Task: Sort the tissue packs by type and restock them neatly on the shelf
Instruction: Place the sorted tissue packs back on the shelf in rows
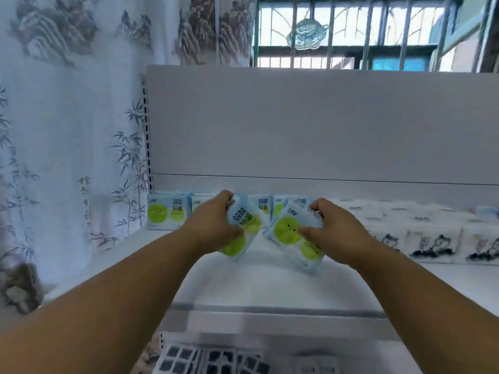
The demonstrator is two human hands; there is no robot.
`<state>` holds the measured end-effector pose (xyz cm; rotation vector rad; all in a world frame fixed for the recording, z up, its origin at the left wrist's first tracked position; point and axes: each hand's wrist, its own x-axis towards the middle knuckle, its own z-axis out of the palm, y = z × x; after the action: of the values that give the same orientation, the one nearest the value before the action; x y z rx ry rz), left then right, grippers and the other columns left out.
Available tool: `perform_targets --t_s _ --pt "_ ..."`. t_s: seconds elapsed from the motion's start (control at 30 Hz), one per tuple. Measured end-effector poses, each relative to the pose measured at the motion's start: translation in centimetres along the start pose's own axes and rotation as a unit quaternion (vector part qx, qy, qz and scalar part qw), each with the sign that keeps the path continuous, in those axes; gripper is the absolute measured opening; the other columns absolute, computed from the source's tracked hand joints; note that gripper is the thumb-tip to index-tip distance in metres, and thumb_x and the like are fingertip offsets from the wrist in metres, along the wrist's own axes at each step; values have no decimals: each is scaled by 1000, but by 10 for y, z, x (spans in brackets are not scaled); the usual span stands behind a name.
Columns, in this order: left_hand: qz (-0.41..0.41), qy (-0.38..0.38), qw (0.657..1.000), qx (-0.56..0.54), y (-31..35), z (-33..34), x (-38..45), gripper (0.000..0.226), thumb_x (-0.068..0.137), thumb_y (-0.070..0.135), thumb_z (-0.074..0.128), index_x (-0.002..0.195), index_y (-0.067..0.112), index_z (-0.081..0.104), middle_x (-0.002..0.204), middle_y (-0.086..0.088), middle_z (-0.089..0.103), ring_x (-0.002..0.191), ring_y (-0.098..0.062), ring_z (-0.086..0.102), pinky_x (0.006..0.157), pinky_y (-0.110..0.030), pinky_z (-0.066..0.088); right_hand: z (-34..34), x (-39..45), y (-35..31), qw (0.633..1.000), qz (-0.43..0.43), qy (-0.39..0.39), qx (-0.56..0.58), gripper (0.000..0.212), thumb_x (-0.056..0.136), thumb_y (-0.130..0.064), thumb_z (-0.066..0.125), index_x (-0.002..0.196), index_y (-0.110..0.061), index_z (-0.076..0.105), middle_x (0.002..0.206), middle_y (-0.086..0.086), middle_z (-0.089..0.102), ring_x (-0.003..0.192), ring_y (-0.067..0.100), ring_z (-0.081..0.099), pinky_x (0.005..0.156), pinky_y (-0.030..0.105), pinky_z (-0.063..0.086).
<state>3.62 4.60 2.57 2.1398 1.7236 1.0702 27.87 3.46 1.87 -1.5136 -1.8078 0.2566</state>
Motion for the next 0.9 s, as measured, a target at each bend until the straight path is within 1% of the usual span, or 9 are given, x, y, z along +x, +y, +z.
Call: perform_targets --t_s 0.17,0.23,0.3,0.43,0.53,0.63,0.7,0.8,0.9 --pt "86 -47 979 178 2 31 77 54 78 18 73 128 25 53 113 -1 56 102 -24 59 88 -41 54 3 60 11 984 -22 -53 -167 31 84 -21 70 111 -23 54 108 4 59 89 21 53 70 26 37" --pt "94 -53 961 254 1 43 101 52 82 21 68 129 28 49 115 -1 55 105 -26 57 92 -47 50 6 84 15 978 -22 -73 -196 29 84 -17 68 109 -22 54 105 3 58 87 22 52 69 27 38" --pt "79 -54 948 303 -1 56 118 46 86 22 61 128 32 46 118 -2 54 107 -29 55 94 -46 46 12 108 21 971 -24 -99 -214 29 84 -14 66 110 -22 55 106 3 60 87 22 53 70 28 40" --pt "80 -68 937 334 -7 80 139 51 89 21 58 135 36 40 117 -3 56 105 -28 56 88 -40 44 25 146 30 963 -42 -117 -239 30 86 -9 59 113 -20 52 110 5 60 88 22 51 71 27 37" --pt "96 -68 941 316 -11 80 148 53 89 24 61 136 35 41 115 -1 57 103 -26 57 85 -37 44 32 164 38 964 -32 -118 -235 31 85 -7 56 113 -19 51 110 6 61 92 25 54 72 29 41" --pt "85 -81 955 274 -14 71 152 57 84 26 67 135 34 43 119 0 58 107 -25 57 89 -37 47 40 171 45 962 -10 -106 -250 36 85 -13 54 120 -25 52 118 6 57 107 28 51 89 37 46" --pt "100 -50 949 294 -15 66 153 57 82 32 70 132 32 44 121 0 56 109 -24 54 92 -39 47 44 173 46 947 -10 -75 -313 42 87 -18 54 127 -31 52 123 5 50 118 30 42 97 44 36" --pt "146 11 919 365 -19 69 155 52 83 45 68 129 31 48 123 0 51 115 -24 46 95 -37 41 48 173 40 928 -36 -41 -369 42 87 -16 52 127 -30 56 120 6 48 118 30 40 95 43 34" --pt "142 -5 925 353 -21 75 154 46 89 38 65 133 31 50 124 -1 51 113 -24 47 92 -35 39 52 170 34 941 -42 -50 -331 43 87 -9 52 128 -22 54 120 8 49 114 30 43 89 39 39"
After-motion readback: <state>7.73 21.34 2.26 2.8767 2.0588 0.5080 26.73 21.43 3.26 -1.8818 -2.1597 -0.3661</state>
